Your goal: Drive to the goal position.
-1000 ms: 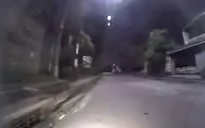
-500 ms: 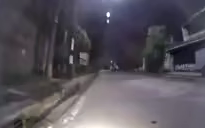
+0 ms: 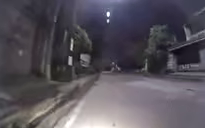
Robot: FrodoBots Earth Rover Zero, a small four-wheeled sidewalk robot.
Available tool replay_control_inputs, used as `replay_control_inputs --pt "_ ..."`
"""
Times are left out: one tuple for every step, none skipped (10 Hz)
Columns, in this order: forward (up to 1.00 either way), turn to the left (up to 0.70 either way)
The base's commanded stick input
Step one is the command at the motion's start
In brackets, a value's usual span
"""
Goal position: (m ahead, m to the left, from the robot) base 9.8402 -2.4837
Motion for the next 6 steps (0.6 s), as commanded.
replay_control_inputs --pt "0.7 -0.35" --pt "0.7 -0.35" --pt "0.7 -0.35" --pt "0.7 -0.35" --pt "0.7 -0.32" --pt "0.7 -0.27"
